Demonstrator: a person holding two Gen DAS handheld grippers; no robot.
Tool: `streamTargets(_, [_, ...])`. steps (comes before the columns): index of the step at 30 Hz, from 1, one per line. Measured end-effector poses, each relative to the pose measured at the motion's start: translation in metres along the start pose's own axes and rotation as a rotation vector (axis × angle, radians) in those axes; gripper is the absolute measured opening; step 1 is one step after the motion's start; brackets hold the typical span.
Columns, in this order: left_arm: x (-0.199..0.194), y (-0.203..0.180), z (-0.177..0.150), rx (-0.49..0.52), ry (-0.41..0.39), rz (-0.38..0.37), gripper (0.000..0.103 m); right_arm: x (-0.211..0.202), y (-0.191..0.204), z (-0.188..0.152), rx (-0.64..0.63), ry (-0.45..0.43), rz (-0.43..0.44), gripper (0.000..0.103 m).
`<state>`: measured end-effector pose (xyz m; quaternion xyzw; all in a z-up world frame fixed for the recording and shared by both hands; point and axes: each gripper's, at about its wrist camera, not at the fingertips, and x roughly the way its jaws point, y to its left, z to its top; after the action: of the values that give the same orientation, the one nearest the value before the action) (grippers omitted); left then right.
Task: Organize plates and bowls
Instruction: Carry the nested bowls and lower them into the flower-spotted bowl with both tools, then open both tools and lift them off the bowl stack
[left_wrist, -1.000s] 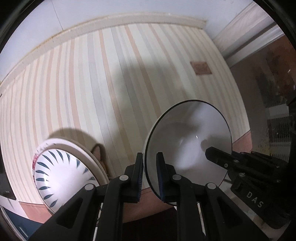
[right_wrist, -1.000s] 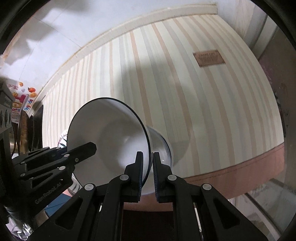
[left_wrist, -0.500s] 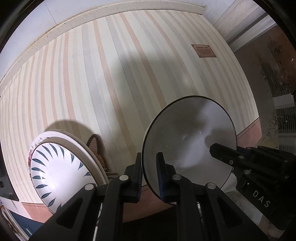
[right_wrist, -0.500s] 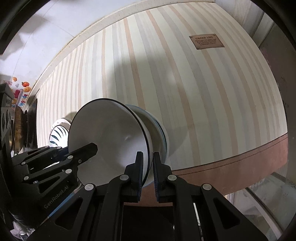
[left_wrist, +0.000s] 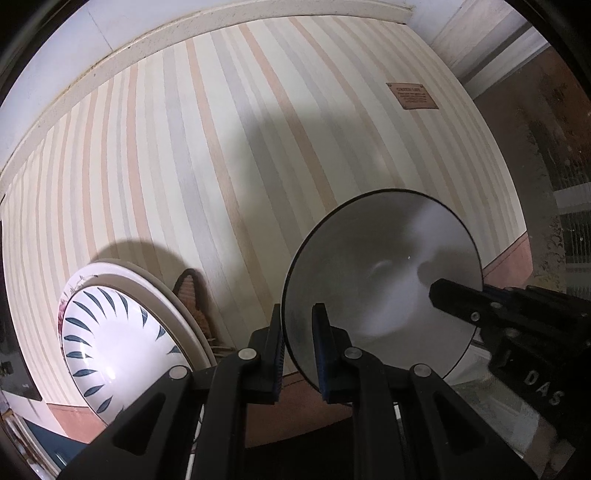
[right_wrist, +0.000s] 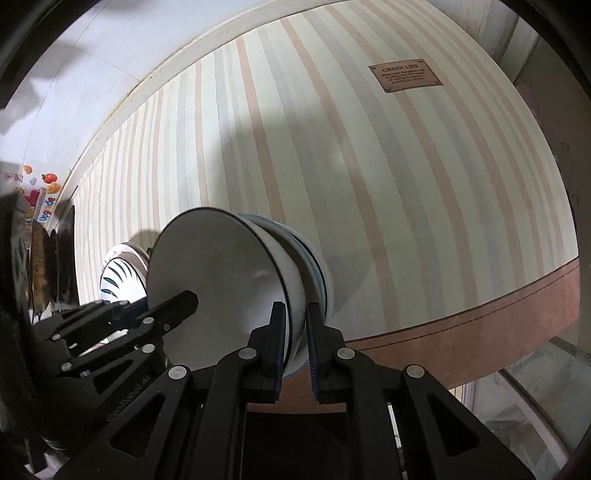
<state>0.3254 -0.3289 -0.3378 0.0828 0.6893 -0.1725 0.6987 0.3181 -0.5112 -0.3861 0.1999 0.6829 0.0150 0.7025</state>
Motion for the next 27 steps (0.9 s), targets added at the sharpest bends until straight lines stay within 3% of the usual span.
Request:
streamTargets(10, [-0.021, 0.003, -0.010, -0.011, -0.052, 0.008, 0.012, -0.018, 0.001, -0.007, -0.009, -0.034, -0.010, 0.020])
streamTargets(20, [-0.090, -0.003, -0.049, 0.018, -0.202, 0.032, 0.013, -0.087, 0.021, -0.055, -0.066, -0.191, -0.067, 0.021])
streamTargets(24, [-0.119, -0.002, -0.071, 0.021, -0.274, 0.023, 0.020, -0.114, 0.028, -0.082, -0.076, -0.254, -0.083, 0.047])
streamTargets(27, [-0.133, 0.001, -0.084, 0.028, -0.304, 0.007, 0.029, -0.128, 0.033, -0.100, -0.077, -0.289, -0.090, 0.057])
